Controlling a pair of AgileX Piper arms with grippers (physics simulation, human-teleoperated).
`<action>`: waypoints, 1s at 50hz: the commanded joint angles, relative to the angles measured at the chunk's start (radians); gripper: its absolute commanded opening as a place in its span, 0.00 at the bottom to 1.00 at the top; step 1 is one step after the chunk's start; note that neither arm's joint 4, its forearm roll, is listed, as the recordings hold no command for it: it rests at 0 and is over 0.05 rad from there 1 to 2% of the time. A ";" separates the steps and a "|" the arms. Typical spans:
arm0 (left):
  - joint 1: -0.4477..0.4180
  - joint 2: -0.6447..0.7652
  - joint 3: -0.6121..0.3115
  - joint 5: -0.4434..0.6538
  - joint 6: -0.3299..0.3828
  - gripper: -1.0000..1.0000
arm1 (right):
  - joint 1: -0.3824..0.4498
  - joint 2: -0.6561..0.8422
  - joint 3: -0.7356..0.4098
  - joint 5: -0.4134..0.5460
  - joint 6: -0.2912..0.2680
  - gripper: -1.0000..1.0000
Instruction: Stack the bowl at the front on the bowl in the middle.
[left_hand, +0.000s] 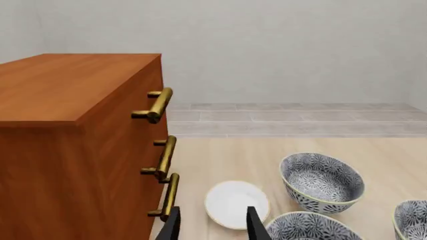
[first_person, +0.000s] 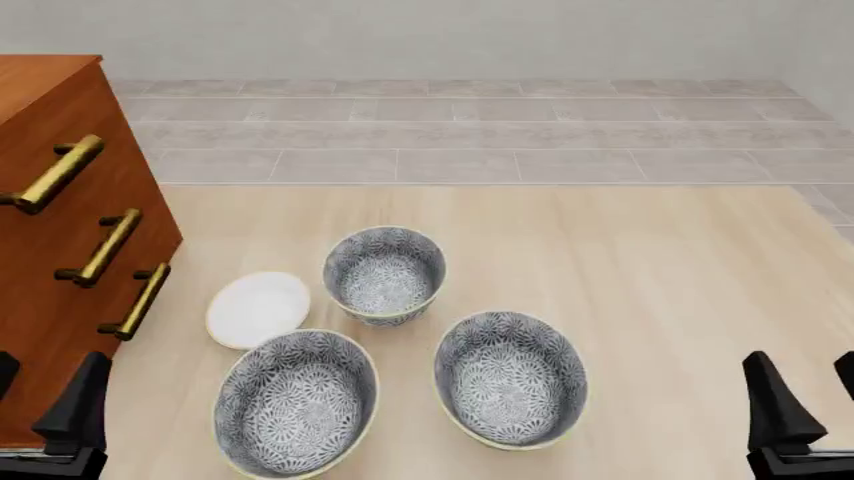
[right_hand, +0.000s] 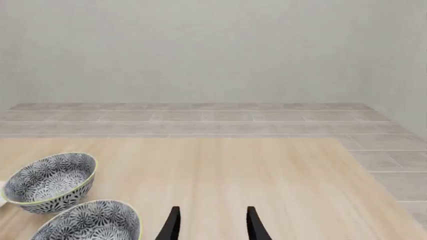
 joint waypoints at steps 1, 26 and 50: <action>-0.006 0.004 -0.009 0.003 0.002 1.00 | 0.002 0.005 -0.005 0.001 0.000 1.00; -0.047 0.023 -0.069 0.007 0.014 1.00 | 0.001 0.025 -0.005 -0.019 0.000 1.00; -0.132 0.558 -0.312 -0.152 -0.075 1.00 | 0.001 0.020 -0.008 -0.011 -0.001 1.00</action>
